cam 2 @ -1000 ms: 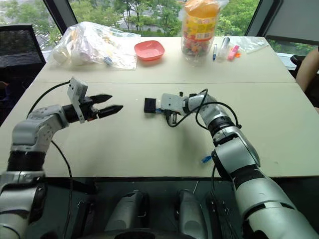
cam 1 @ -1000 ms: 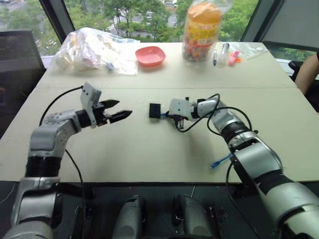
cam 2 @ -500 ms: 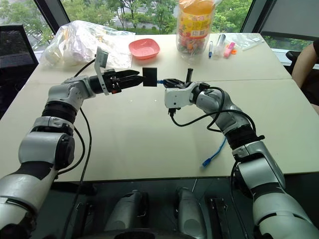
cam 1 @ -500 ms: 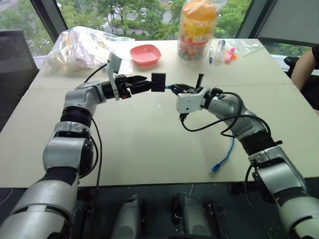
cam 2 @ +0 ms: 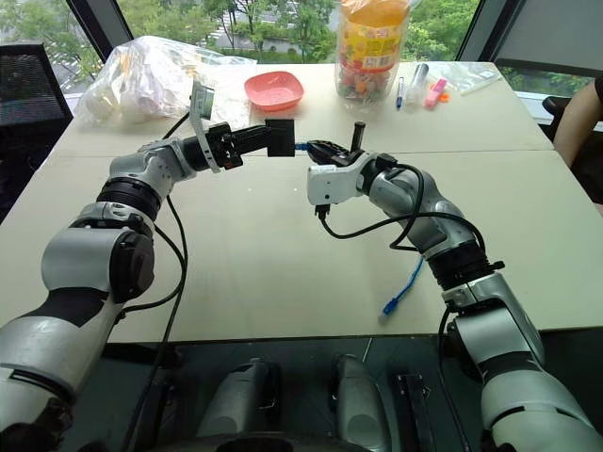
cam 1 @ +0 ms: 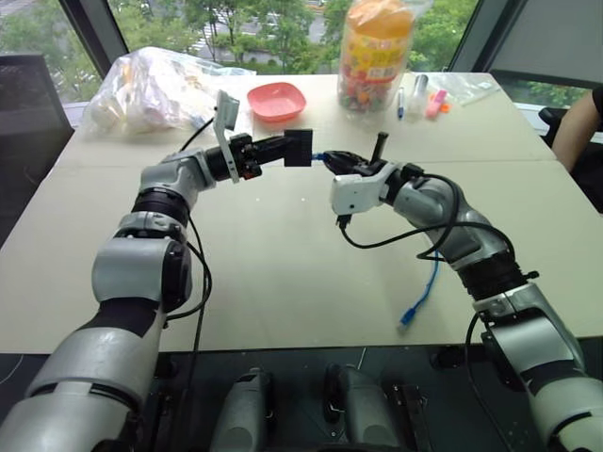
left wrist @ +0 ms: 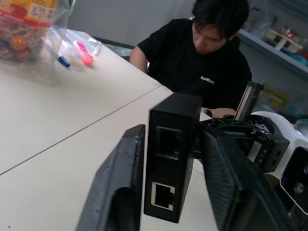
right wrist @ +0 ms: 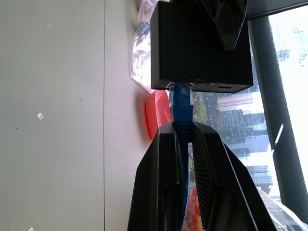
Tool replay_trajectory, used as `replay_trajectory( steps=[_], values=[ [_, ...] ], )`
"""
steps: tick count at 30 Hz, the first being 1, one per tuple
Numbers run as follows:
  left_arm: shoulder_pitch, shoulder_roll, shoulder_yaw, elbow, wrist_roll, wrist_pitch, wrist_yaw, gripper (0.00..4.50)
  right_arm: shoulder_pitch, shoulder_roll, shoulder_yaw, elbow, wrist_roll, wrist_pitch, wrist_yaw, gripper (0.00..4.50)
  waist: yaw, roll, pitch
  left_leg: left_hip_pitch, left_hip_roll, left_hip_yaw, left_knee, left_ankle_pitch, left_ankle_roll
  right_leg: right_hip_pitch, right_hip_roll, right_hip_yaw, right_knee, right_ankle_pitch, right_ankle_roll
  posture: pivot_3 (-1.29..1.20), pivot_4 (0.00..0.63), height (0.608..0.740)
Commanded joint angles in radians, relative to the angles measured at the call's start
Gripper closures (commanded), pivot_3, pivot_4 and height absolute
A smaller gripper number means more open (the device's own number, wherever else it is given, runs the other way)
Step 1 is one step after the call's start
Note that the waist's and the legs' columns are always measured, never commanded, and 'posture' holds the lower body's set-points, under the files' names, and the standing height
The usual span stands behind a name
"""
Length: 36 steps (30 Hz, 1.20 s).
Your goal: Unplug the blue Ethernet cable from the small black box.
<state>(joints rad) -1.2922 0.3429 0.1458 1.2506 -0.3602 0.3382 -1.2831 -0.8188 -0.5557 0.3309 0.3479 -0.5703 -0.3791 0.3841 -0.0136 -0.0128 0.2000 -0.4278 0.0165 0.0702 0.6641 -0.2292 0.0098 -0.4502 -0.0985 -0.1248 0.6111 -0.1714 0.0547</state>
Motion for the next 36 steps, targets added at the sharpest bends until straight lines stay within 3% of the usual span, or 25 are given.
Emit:
replay_trajectory(
  steps=[1, 4, 8, 10, 14, 17, 24, 36],
  values=[
    [-0.024, 0.003, 0.014, -0.012, 0.020, -0.004, -0.016, 4.03, -0.005, -0.004, -0.027, -0.063, 0.020, 0.001, 0.006, 4.23, 0.000, 0.000, 0.000, 0.000, 0.000, 0.000, 0.000, 0.000, 0.000, 0.000, 0.000, 0.000, 0.000, 0.000, 0.000, 0.00, 0.150, 0.740],
    [-0.020, 0.001, 0.030, -0.009, 0.025, -0.007, 0.016, 4.03, 0.010, -0.001, -0.044, -0.087, 0.073, 0.013, 0.044, 3.17, -0.001, 0.000, 0.000, 0.000, 0.000, 0.000, 0.000, 0.000, 0.000, 0.000, 0.000, 0.000, 0.000, 0.000, 0.000, 0.00, 0.150, 0.740],
    [-0.012, 0.004, 0.053, -0.010, 0.018, -0.004, 0.032, 4.03, 0.082, -0.022, -0.072, -0.163, 0.104, 0.101, 0.098, 1.07, 0.001, 0.000, 0.000, 0.000, 0.001, 0.000, 0.000, 0.000, 0.000, -0.001, 0.000, 0.001, 0.000, 0.000, 0.000, 0.00, 0.150, 0.740],
    [-0.006, 0.008, 0.085, -0.012, -0.006, 0.027, 0.033, 4.03, 0.204, 0.059, -0.162, -0.302, 0.343, 0.355, 0.191, 0.12, 0.005, -0.001, 0.000, 0.000, 0.001, 0.000, 0.000, 0.000, 0.000, 0.000, 0.000, 0.001, 0.000, 0.000, 0.000, 0.00, 0.150, 0.740],
    [0.008, 0.015, 0.139, -0.035, -0.060, 0.163, -0.041, 4.03, 0.331, 0.325, -0.442, -0.562, 1.027, 0.953, 0.185, 0.12, -0.001, -0.002, 0.000, 0.000, 0.003, -0.005, 0.000, -0.001, 0.001, 0.000, 0.000, 0.001, 0.001, 0.002, -0.004, 0.00, 0.150, 0.740],
    [0.019, 0.022, 0.179, -0.071, -0.119, 0.290, -0.099, 4.03, 0.377, 0.392, -0.525, -0.635, 1.280, 1.153, 0.164, 0.12, 0.000, -0.002, 0.000, 0.000, 0.003, -0.005, 0.001, 0.000, 0.001, 0.000, 0.000, 0.001, 0.002, 0.003, -0.004, 0.00, 0.150, 0.740],
    [0.083, 0.003, 0.206, -0.242, -0.210, 0.483, -0.131, 4.03, 0.364, 0.564, -0.600, -0.654, 1.486, 1.208, -0.046, 0.12, 0.001, -0.001, 0.000, 0.000, 0.007, -0.006, 0.001, -0.001, 0.000, -0.001, 0.002, 0.000, 0.001, 0.002, -0.004, 0.00, 0.150, 0.740],
    [0.173, -0.029, 0.192, -0.421, -0.281, 0.580, -0.075, 4.03, 0.343, 0.575, -0.590, -0.634, 1.579, 1.156, -0.099, 0.12, 0.001, -0.001, 0.000, 0.000, 0.006, -0.004, 0.001, -0.001, 0.000, -0.002, 0.002, 0.001, 0.000, 0.002, -0.003, 0.00, 0.150, 0.740]
  ],
)
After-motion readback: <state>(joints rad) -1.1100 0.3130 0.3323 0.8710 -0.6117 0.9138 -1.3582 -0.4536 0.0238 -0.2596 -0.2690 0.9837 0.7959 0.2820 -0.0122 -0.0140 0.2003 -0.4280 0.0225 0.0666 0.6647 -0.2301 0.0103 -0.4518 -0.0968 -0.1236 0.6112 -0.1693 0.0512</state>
